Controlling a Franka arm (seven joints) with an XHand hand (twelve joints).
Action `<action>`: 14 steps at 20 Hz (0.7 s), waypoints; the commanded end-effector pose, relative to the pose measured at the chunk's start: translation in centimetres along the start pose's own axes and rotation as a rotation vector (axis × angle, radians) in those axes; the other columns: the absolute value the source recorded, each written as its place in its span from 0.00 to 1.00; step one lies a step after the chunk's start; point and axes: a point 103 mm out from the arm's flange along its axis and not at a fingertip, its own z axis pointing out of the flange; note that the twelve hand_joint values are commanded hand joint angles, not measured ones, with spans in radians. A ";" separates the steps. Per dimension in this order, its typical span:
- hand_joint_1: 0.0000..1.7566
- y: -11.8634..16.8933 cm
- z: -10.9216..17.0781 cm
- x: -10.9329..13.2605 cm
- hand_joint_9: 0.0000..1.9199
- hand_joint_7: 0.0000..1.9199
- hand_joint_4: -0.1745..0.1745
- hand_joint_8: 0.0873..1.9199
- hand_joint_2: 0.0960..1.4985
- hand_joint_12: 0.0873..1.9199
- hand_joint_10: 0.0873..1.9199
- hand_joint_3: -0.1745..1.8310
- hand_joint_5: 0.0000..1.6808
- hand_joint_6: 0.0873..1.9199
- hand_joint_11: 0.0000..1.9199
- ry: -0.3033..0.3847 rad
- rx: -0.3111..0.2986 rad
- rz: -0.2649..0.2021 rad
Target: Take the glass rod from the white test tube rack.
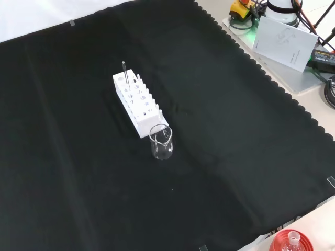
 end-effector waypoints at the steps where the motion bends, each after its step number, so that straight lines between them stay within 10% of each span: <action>1: 0.62 2.3 1.5 0.3 0.62 0.57 0.00 0.30 0.64 0.51 0.22 0.00 0.56 0.37 0.56 0.002 0.011 -0.036; 14: 0.62 7.5 4.4 0.3 0.63 0.58 0.00 0.30 0.63 0.51 0.22 0.00 0.57 0.38 0.58 0.003 0.083 -0.090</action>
